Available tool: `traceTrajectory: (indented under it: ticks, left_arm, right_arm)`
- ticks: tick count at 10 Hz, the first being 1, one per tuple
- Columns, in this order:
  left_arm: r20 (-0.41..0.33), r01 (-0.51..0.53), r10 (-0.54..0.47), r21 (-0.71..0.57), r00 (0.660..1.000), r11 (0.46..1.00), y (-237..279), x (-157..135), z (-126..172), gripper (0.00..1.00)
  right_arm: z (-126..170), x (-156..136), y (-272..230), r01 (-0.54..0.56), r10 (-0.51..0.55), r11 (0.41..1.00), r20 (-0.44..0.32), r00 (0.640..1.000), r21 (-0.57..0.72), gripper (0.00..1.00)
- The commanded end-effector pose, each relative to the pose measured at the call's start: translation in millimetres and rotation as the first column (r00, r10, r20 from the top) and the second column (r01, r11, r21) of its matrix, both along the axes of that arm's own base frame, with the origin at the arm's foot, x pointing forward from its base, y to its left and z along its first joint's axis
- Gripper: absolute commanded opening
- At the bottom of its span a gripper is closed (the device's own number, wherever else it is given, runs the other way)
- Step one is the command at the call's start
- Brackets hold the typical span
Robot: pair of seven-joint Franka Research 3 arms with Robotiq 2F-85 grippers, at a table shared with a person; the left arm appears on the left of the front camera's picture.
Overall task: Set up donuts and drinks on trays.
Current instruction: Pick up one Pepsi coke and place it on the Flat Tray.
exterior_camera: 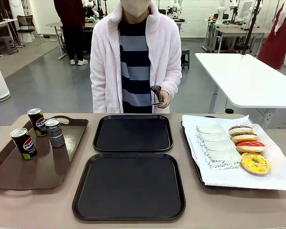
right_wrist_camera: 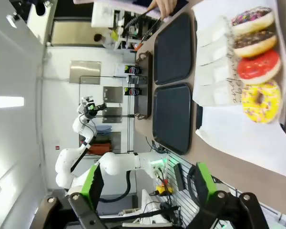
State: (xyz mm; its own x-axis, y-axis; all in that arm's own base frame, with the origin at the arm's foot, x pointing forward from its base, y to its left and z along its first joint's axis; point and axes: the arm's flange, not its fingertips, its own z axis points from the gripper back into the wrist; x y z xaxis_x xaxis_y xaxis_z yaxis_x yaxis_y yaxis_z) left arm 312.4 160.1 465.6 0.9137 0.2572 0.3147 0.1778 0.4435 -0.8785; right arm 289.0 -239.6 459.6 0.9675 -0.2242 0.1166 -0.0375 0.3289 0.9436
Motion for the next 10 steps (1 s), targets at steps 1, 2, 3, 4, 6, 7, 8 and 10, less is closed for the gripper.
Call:
traceTrajectory:
  ticks: [1,2,3,4,6,7,8,10]
  left_arm:
    - [0.023,-0.029,0.03,-0.051,0.999,0.998,20.7,-2.6,-2.0,1.0]
    - [0.016,-0.039,0.04,-0.068,0.999,0.997,26.9,-6.1,-5.5,1.0]
    - [0.002,-0.055,0.055,-0.065,0.998,0.996,33.0,-6.6,-7.9,1.0]
    - [-0.007,-0.072,0.072,-0.067,0.997,0.995,38.3,-7.6,-7.6,1.0]
    - [0.01,-0.093,0.094,-0.062,0.996,0.994,31.1,-11.8,-1.9,1.0]
    - [-0.03,-0.084,0.082,-0.064,0.996,0.994,39.5,-12.9,-10.1,1.0]
    - [-0.03,-0.084,0.082,-0.064,0.996,0.994,39.5,-12.9,-10.1,1.0]
    - [-0.03,-0.084,0.082,-0.064,0.996,0.994,39.5,-12.9,-10.1,1.0]
  right_arm:
    - [-5.5,-6.3,-33.1,-0.001,0.001,1.0,-0.007,1.0,0.023,1.0]
    - [-11.6,-12.3,-45.1,-0.007,0.007,1.0,-0.042,0.999,0.009,1.0]
    - [-14.9,-17.5,-53.5,0.009,-0.008,1.0,-0.047,0.999,0.012,1.0]
    - [-15.8,-20.6,-57.4,0.02,-0.02,1.0,-0.041,0.999,0.008,1.0]
    - [-7.3,-20.4,-49.3,0.055,-0.056,0.996,-0.018,0.998,-0.072,1.0]
    - [-16.7,-22.6,-56.4,0.053,-0.052,0.998,-0.051,0.997,0.02,1.0]
    - [-16.7,-22.6,-56.4,0.053,-0.052,0.998,-0.051,0.997,0.02,1.0]
    - [-16.7,-22.6,-56.4,0.053,-0.052,0.998,-0.051,0.997,0.02,1.0]
